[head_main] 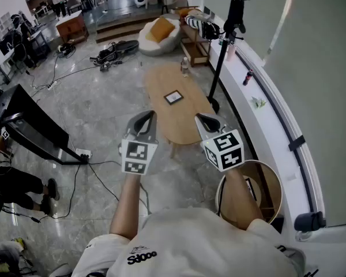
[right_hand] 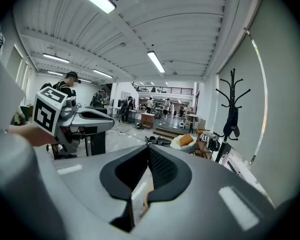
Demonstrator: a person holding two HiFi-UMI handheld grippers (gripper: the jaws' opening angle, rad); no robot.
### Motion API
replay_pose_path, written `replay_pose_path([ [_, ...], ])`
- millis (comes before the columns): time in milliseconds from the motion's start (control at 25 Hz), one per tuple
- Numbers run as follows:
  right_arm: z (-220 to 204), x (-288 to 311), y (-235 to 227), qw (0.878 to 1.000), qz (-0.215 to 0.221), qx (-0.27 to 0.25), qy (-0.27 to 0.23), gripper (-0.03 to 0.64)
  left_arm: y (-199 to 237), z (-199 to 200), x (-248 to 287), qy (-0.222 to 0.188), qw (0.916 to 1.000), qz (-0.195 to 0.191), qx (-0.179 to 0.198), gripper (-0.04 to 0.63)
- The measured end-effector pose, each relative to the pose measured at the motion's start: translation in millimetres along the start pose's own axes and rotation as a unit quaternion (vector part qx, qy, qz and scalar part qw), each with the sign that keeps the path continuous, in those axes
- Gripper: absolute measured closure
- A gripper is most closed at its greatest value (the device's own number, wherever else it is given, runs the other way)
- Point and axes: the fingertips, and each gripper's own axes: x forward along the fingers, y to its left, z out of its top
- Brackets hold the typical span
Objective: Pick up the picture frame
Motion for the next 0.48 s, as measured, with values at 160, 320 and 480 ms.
replay_pose_path([
  [160, 6, 9, 9, 1.000, -0.003, -0.004, 0.000, 0.614, 14, -4, -3, -0.003, 1.0000, 0.002, -0.005, 0.586],
  [320, 12, 17, 18, 1.000, -0.019, 0.017, -0.011, 0.614, 28, -9, -10, -0.005, 1.0000, -0.004, -0.005, 0.586],
  [480, 11, 23, 25, 0.999, -0.034, 0.032, -0.016, 0.614, 37, -20, -16, -0.004, 0.9999, -0.012, -0.006, 0.586],
])
